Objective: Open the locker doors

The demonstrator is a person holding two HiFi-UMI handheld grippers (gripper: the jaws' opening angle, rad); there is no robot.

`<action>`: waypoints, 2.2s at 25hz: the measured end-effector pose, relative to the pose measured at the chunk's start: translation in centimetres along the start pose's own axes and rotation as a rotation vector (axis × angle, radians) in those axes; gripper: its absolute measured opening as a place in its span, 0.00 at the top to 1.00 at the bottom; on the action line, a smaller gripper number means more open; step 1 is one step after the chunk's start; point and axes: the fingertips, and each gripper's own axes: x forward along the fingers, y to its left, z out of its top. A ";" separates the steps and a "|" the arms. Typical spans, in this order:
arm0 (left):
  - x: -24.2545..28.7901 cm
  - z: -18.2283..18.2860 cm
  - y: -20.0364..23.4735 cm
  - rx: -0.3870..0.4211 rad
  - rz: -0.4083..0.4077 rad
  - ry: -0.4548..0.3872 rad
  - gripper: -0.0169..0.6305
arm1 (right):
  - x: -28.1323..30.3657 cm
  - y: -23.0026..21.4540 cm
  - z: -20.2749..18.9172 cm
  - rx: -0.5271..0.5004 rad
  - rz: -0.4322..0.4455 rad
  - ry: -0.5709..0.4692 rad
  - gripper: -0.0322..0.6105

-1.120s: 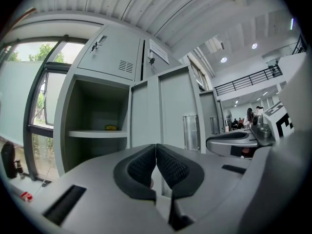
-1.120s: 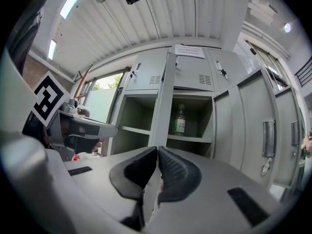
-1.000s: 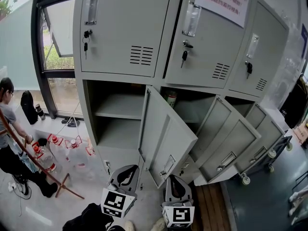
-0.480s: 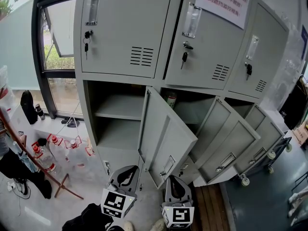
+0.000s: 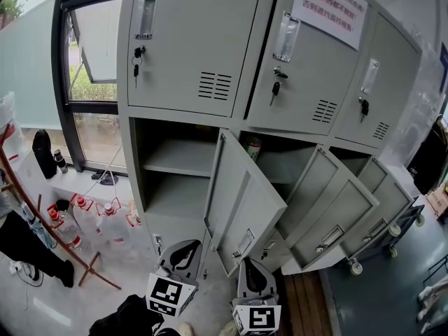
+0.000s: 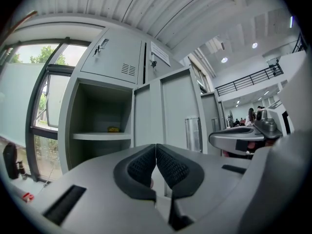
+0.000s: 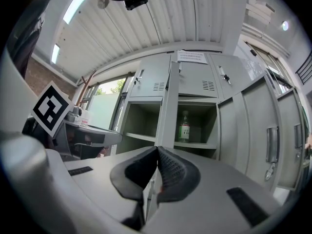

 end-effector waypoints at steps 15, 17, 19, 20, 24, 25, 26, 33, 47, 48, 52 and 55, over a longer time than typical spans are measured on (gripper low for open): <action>-6.2 -0.4 6.5 0.006 0.197 0.014 0.94 | 4.2 7.3 0.8 0.029 0.178 -0.019 0.92; -7.3 -0.6 7.4 0.004 0.229 0.022 0.94 | 4.8 8.5 0.8 0.029 0.210 -0.022 0.92; -8.3 -1.1 8.2 0.000 0.261 0.031 0.94 | 5.3 9.7 0.8 0.029 0.243 -0.025 0.92; -8.8 -1.3 8.6 -0.003 0.277 0.036 0.94 | 5.5 10.2 0.8 0.033 0.255 -0.024 0.92; -10.4 -2.2 10.0 -0.014 0.331 0.054 0.94 | 6.4 11.8 0.4 0.045 0.294 -0.020 0.92; -10.7 -2.4 10.3 -0.017 0.340 0.059 0.94 | 6.5 12.1 0.3 0.046 0.304 -0.019 0.92; -10.9 -2.6 10.4 -0.019 0.347 0.062 0.94 | 6.6 12.4 0.2 0.048 0.310 -0.017 0.92; -11.4 -3.2 10.3 -0.030 0.359 0.073 0.94 | 6.7 13.3 -0.2 0.044 0.332 -0.003 0.93; -10.8 -3.1 9.5 -0.026 0.349 0.075 0.94 | 6.4 12.5 -0.3 0.050 0.331 -0.001 0.93; -10.7 -3.1 9.5 -0.025 0.348 0.076 0.94 | 6.4 12.5 -0.2 0.048 0.332 -0.003 0.93; -10.6 -3.0 9.4 -0.026 0.346 0.074 0.94 | 6.4 12.2 -0.2 0.054 0.328 0.000 0.93; -10.5 -3.1 9.3 -0.027 0.345 0.075 0.94 | 6.4 12.0 -0.3 0.055 0.325 0.001 0.93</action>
